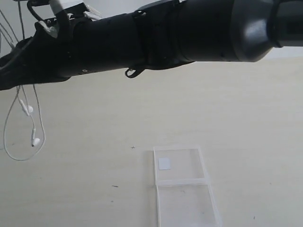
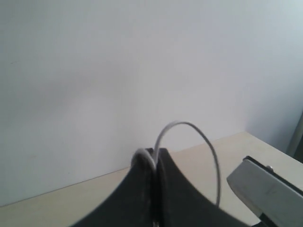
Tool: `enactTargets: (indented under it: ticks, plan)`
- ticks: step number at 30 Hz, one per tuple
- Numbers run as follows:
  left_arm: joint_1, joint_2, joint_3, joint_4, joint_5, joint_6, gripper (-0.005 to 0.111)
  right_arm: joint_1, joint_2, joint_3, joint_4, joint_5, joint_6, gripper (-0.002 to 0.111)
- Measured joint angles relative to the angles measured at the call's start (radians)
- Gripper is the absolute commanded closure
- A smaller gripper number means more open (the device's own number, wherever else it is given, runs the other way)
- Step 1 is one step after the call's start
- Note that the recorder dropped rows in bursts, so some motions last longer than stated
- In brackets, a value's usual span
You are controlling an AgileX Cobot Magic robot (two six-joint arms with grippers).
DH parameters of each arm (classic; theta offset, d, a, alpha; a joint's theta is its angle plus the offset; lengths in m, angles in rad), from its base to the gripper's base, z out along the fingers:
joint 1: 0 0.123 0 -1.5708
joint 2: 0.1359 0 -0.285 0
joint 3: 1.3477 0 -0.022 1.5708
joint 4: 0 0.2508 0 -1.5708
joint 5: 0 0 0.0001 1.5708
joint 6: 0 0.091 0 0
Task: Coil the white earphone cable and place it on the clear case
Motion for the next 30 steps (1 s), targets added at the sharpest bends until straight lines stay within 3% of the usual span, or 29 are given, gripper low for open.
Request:
enactTargets:
  ticks: [9,20,30]
  plan:
    - [0.000,0.002,0.002,0.012,-0.002,-0.010,0.107,0.000,0.000,-0.005,-0.219,-0.017,0.205,0.107]
    - [0.000,0.000,0.000,0.003,0.000,-0.014,0.107,0.000,0.000,-0.005,-0.247,0.010,0.215,0.070]
    - [0.000,0.000,0.000,-0.007,-0.019,-0.015,0.107,0.000,0.000,-0.005,-0.161,0.012,0.148,0.067]
